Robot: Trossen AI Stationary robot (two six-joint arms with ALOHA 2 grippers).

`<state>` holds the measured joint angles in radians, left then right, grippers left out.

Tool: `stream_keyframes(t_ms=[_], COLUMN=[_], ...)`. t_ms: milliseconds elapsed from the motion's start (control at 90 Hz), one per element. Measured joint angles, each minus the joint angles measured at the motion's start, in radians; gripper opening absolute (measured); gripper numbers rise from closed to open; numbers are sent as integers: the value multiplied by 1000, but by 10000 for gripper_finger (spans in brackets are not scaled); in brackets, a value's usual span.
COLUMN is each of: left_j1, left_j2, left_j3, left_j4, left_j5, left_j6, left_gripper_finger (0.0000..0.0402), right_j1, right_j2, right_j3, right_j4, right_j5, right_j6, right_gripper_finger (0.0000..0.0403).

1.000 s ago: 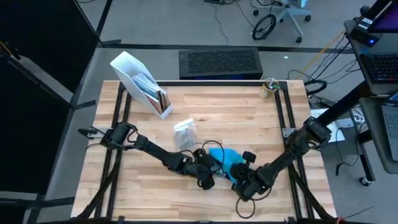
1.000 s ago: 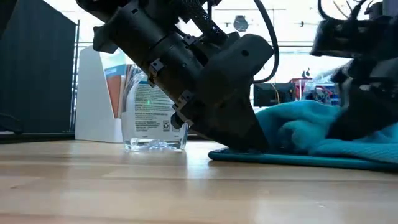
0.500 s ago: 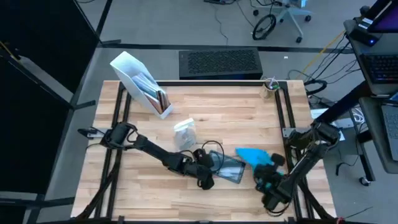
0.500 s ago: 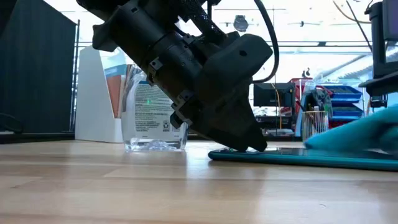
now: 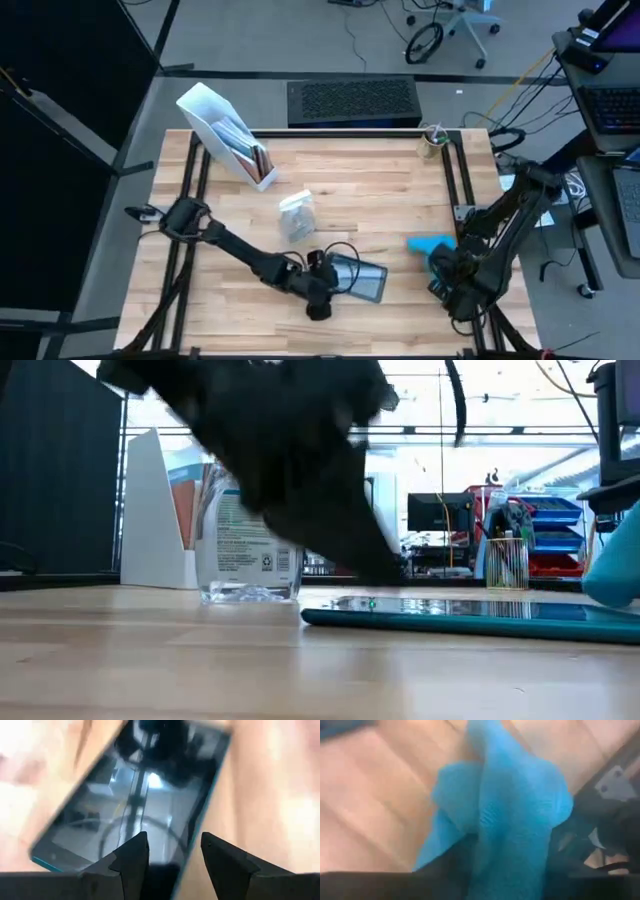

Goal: Apply microfiber cloth
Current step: Spray the back of the blue tablet with the spray bottle

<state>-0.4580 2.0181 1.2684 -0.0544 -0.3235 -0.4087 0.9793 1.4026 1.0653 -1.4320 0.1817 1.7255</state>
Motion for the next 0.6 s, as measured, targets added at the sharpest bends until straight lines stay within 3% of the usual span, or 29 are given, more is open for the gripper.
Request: stream_keyframes(t_ms=[167, 344, 411, 600], left_j1=[-35, -92, -106, -118], left_j2=[-41, -55, -34, 44], left_j3=[3, 4, 4, 4], left_j4=[-29, -25, -18, 26], left_j5=[-15, -21, -18, 7], left_j6=[-15, -81, -112, -185], left_gripper_finger=[175, 175, 175, 175], right_j1=[-23, -74, -126, -306], right_j2=[-75, -104, -96, -89], right_j3=[39, 41, 30, -91], right_j4=[9, 71, 166, 532], right_j5=[86, 248, 283, 255], right_j6=[-24, -98, -203, -550], right_gripper_finger=[253, 290, 294, 294])
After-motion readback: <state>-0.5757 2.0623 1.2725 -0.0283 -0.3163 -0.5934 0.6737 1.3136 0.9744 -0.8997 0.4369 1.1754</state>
